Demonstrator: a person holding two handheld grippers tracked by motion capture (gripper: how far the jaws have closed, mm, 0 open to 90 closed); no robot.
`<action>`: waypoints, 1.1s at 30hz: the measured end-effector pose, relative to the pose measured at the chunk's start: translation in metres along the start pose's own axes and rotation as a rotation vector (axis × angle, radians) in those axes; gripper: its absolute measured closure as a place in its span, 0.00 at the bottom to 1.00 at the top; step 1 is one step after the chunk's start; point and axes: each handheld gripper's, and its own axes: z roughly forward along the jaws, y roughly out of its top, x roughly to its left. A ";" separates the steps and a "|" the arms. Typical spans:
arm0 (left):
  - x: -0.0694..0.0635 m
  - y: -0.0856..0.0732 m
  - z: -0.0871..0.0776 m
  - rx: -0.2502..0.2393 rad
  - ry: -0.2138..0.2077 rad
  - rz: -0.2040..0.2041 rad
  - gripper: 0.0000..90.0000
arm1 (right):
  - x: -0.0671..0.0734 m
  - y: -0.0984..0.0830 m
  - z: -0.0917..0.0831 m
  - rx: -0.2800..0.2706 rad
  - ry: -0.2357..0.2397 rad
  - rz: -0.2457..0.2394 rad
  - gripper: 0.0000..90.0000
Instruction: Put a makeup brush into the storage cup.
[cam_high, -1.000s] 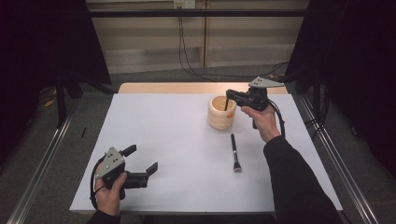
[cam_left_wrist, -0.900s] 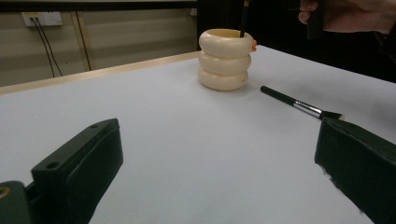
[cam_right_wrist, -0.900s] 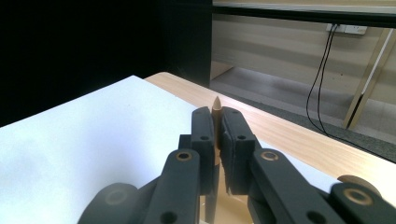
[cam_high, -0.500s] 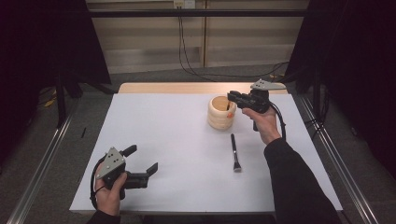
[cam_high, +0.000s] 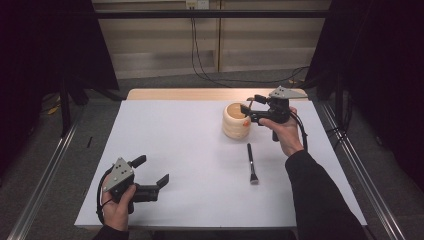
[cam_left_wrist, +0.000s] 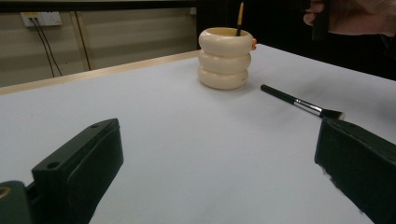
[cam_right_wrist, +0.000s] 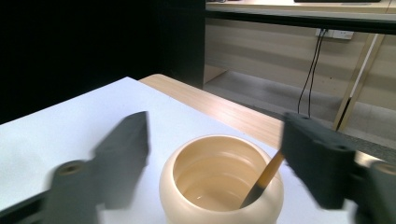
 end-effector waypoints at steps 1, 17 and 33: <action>0.000 0.000 0.000 0.002 0.000 0.001 0.01 | 0.000 0.000 0.000 0.001 0.000 -0.001 0.16; -0.001 0.000 0.000 -0.005 -0.003 -0.005 0.01 | 0.002 -0.010 -0.013 -0.017 -0.035 0.003 0.01; 0.000 0.000 -0.002 -0.009 0.002 -0.009 0.01 | 0.003 -0.026 -0.043 -0.040 -0.061 0.013 0.00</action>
